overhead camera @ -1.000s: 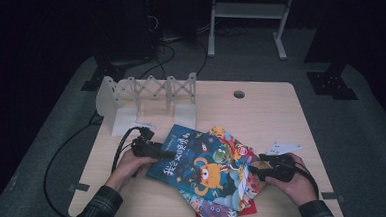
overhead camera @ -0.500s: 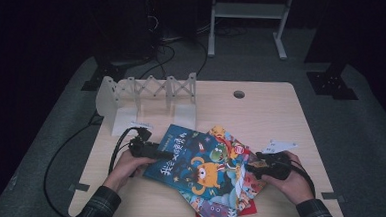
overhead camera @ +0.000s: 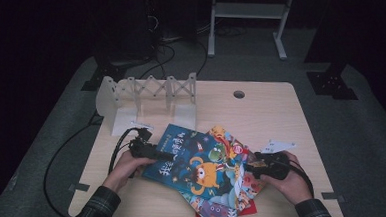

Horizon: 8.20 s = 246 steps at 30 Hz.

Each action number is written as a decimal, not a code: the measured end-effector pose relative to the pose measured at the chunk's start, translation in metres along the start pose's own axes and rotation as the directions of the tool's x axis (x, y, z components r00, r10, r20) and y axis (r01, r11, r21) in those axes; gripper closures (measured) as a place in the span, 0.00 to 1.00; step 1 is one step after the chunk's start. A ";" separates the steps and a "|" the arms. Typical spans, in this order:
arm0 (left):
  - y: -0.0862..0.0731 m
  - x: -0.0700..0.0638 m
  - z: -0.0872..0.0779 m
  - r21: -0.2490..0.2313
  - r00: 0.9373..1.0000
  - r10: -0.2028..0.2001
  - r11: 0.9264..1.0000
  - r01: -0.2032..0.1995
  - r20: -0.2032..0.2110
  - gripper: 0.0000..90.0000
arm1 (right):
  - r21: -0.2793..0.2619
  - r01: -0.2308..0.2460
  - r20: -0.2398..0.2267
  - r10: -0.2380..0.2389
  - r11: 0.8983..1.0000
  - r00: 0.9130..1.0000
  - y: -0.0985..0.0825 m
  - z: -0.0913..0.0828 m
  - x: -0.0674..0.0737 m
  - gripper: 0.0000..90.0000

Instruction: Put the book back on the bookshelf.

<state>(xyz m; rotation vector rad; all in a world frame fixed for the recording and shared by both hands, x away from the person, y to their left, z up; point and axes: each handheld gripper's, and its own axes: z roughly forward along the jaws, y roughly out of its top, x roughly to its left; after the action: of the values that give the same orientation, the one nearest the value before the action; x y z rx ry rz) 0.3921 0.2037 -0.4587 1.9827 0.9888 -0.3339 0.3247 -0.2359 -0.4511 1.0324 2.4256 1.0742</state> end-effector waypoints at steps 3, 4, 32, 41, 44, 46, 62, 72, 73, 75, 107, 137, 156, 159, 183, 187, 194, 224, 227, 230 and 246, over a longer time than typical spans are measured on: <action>0.002 -0.004 -0.005 -0.026 1.000 -0.004 1.000 0.005 0.010 0.08 | -0.001 -0.003 -0.003 0.003 1.000 1.000 0.000 0.000 0.000 0.39; 0.003 -0.005 -0.006 -0.026 1.000 0.006 1.000 -0.006 0.009 0.08 | 0.000 -0.002 -0.003 0.002 1.000 1.000 0.000 0.000 0.000 0.39; 0.039 -0.023 -0.050 -0.026 1.000 -0.011 1.000 0.011 0.017 0.47 | 0.002 0.057 -0.010 -0.057 0.998 0.998 0.006 0.005 0.001 0.38; 0.047 -0.037 -0.062 -0.008 1.000 0.013 1.000 -0.012 0.013 0.43 | -0.004 0.051 -0.026 -0.051 0.999 0.998 0.009 0.010 0.002 0.40; 0.051 -0.041 -0.066 -0.016 1.000 0.018 1.000 -0.018 0.015 0.43 | -0.002 0.055 -0.031 -0.055 0.998 0.998 0.012 0.012 0.003 0.40; 0.054 -0.043 -0.068 -0.014 1.000 0.021 1.000 -0.021 0.011 0.43 | 0.000 0.056 -0.033 -0.056 0.998 0.998 0.013 0.013 0.004 0.40; 0.074 -0.057 -0.077 0.007 1.000 -0.021 1.000 0.021 -0.008 0.59 | -0.004 0.068 -0.035 -0.069 0.998 0.997 0.015 0.015 0.005 0.40; 0.077 -0.060 -0.074 0.009 0.999 -0.028 1.000 0.028 -0.041 0.60 | 0.000 0.072 -0.032 -0.072 0.997 0.997 0.015 0.015 0.006 0.40; 0.078 -0.060 -0.074 0.009 0.999 -0.033 0.999 0.033 -0.039 0.60 | -0.001 0.073 -0.032 -0.073 0.997 0.997 0.015 0.015 0.006 0.40; 0.079 -0.060 -0.073 0.016 0.999 -0.033 0.999 0.034 -0.041 0.58 | -0.001 0.073 -0.033 -0.073 0.997 0.997 0.016 0.015 0.006 0.40; 0.097 -0.074 -0.076 0.009 0.999 -0.014 1.000 0.013 0.033 0.75 | -0.068 -0.185 0.155 0.193 0.980 0.969 0.000 0.002 -0.067 0.34; 0.145 -0.111 -0.101 0.045 0.994 0.098 0.994 -0.095 -0.057 0.81 | -0.062 -0.247 0.277 0.255 0.967 0.926 -0.020 0.026 -0.100 0.28; 0.166 -0.139 -0.109 0.086 0.984 0.161 0.984 -0.154 -0.082 0.87 | -0.064 -0.246 0.277 0.254 0.967 0.927 -0.019 0.027 -0.099 0.28; 0.169 -0.143 -0.110 0.095 0.981 0.176 0.981 -0.168 -0.084 0.87 | -0.065 -0.245 0.277 0.254 0.967 0.927 -0.019 0.028 -0.098 0.28; 0.185 -0.180 -0.124 0.121 0.947 0.283 0.956 -0.266 -0.152 0.92 | -0.060 -0.236 0.270 0.244 0.970 0.931 -0.018 0.028 -0.096 0.28; 0.186 -0.184 -0.128 0.146 0.934 0.306 0.948 -0.282 -0.184 0.92 | -0.061 -0.236 0.270 0.243 0.970 0.932 -0.018 0.029 -0.096 0.28; 0.183 -0.182 -0.138 0.159 0.921 0.308 0.948 -0.276 -0.237 0.92 | -0.060 -0.235 0.269 0.243 0.970 0.932 -0.018 0.029 -0.096 0.28; 0.138 -0.130 -0.212 0.061 0.913 0.163 0.987 -0.151 -0.373 0.92 | -0.060 -0.243 0.275 0.250 0.968 0.928 -0.017 0.030 -0.096 0.25; 0.132 -0.125 -0.220 0.047 0.912 0.143 0.990 -0.135 -0.384 0.92 | -0.054 -0.250 0.283 0.255 0.967 0.924 -0.017 0.030 -0.097 0.19; 0.126 -0.121 -0.228 0.029 0.911 0.122 0.992 -0.120 -0.394 0.92 | -0.049 -0.266 0.297 0.268 0.963 0.917 -0.017 0.031 -0.098 0.14; 0.101 -0.097 -0.265 -0.028 0.889 0.026 0.999 -0.044 -0.458 0.92 | -0.049 -0.273 0.301 0.275 0.961 0.913 -0.017 0.031 -0.097 0.14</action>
<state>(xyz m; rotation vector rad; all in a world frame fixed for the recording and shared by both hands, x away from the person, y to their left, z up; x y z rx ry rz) 0.3699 0.3347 -0.1904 2.0870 1.2362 0.1879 0.4003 -0.2971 -0.4864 1.4535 2.0722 0.9185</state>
